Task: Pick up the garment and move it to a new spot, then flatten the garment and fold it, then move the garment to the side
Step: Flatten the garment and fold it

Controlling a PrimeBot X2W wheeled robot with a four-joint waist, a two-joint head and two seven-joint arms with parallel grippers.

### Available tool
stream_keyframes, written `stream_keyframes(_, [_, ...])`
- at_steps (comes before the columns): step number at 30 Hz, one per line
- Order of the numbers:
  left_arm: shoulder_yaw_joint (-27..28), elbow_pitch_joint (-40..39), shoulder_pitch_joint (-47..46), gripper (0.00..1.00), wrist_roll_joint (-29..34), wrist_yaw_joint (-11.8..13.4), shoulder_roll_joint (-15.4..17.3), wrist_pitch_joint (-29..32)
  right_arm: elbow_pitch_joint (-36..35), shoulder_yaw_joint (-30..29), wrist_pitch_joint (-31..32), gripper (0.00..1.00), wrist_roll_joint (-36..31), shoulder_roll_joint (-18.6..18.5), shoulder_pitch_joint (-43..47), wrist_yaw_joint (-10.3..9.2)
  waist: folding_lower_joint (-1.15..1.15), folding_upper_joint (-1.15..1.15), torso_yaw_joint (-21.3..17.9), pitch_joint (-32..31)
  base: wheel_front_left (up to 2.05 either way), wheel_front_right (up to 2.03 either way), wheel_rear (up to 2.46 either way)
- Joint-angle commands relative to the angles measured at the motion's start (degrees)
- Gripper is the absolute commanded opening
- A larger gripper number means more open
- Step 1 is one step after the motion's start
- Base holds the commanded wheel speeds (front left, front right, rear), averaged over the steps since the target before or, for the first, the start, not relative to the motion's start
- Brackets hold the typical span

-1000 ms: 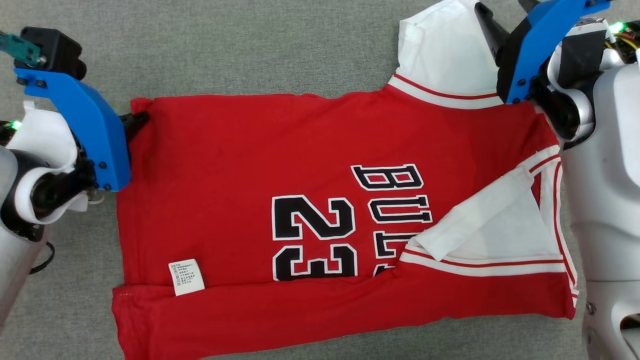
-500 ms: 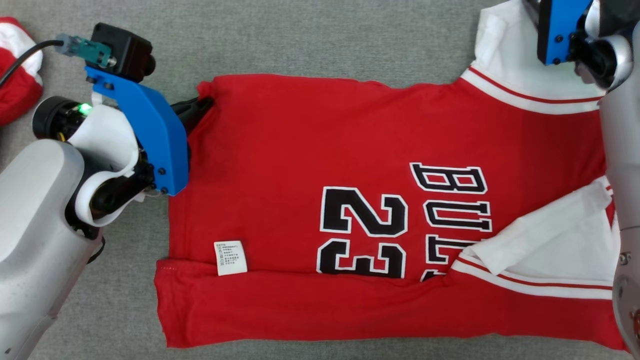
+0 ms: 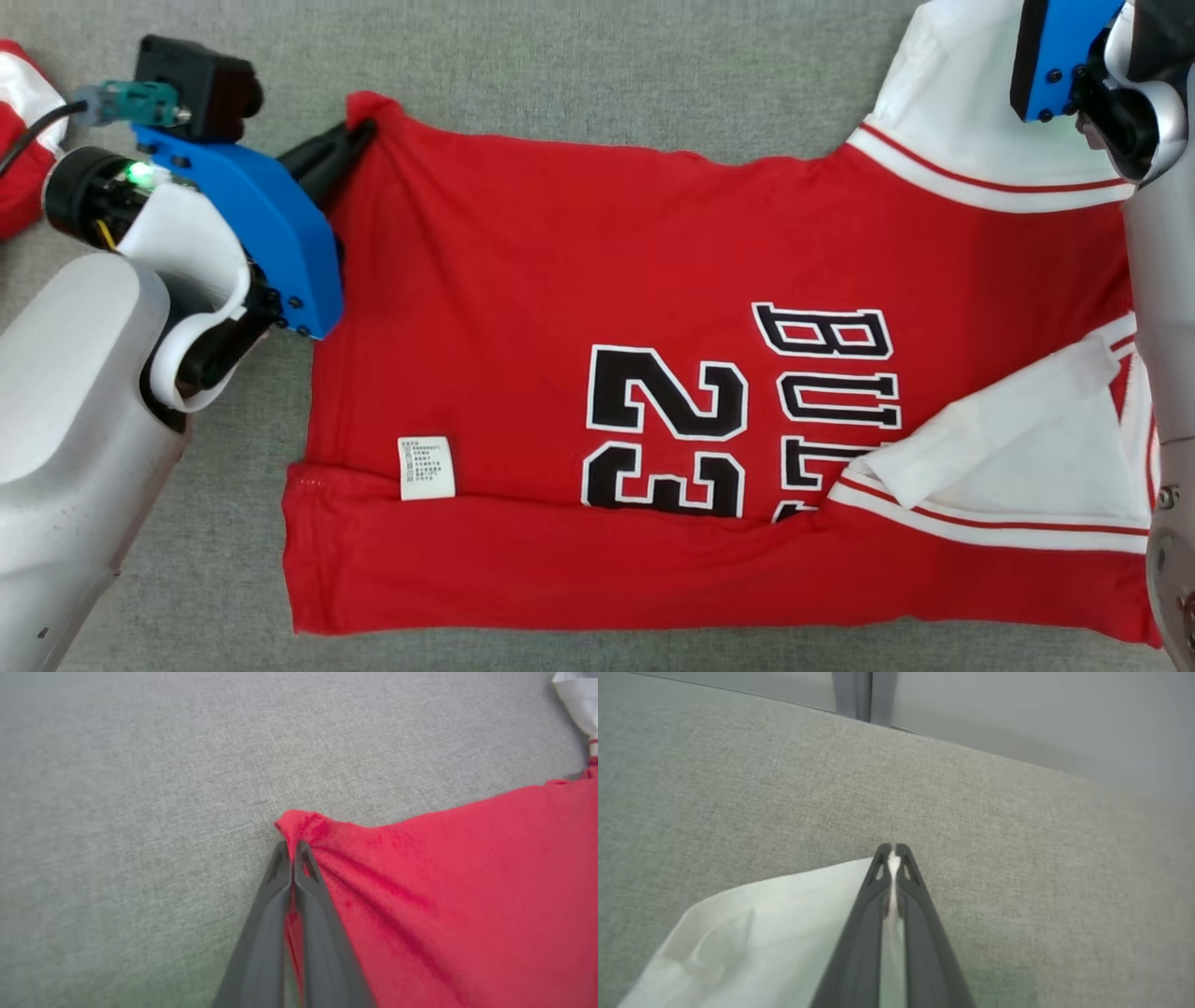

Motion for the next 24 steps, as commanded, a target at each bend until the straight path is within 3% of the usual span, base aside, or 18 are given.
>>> stream_keyframes(1, [0.5,0.5,0.2,0.0,0.8,0.3,0.2,-2.0,-0.7,0.5,-1.4,0.0,0.3,-0.2,1.1,-0.02,-0.02,-0.01,-0.8,-1.3,0.0,0.0,0.0])
stream_keyframes(8, [0.0,2.9,2.7,0.0,1.1,-0.1,-0.1,-5.3,-3.7,2.0,-5.5,0.0,3.9,-0.9,4.3,-0.02,-0.02,-0.01,-1.5,-5.3,0.0,0.0,0.0])
stream_keyframes(15, [-1.1,2.8,7.5,0.0,0.5,-0.3,-0.1,-7.2,-11.4,1.5,-6.3,0.0,8.0,-2.1,11.6,-0.02,-0.02,-0.01,-1.5,-9.2,0.0,0.0,0.0])
stream_keyframes(24, [-1.5,1.8,15.2,0.0,0.3,0.6,0.5,-12.8,-26.9,1.7,0.0,0.0,12.5,-3.0,28.0,-0.01,-0.02,-0.01,-1.8,-14.1,0.0,0.0,0.0])
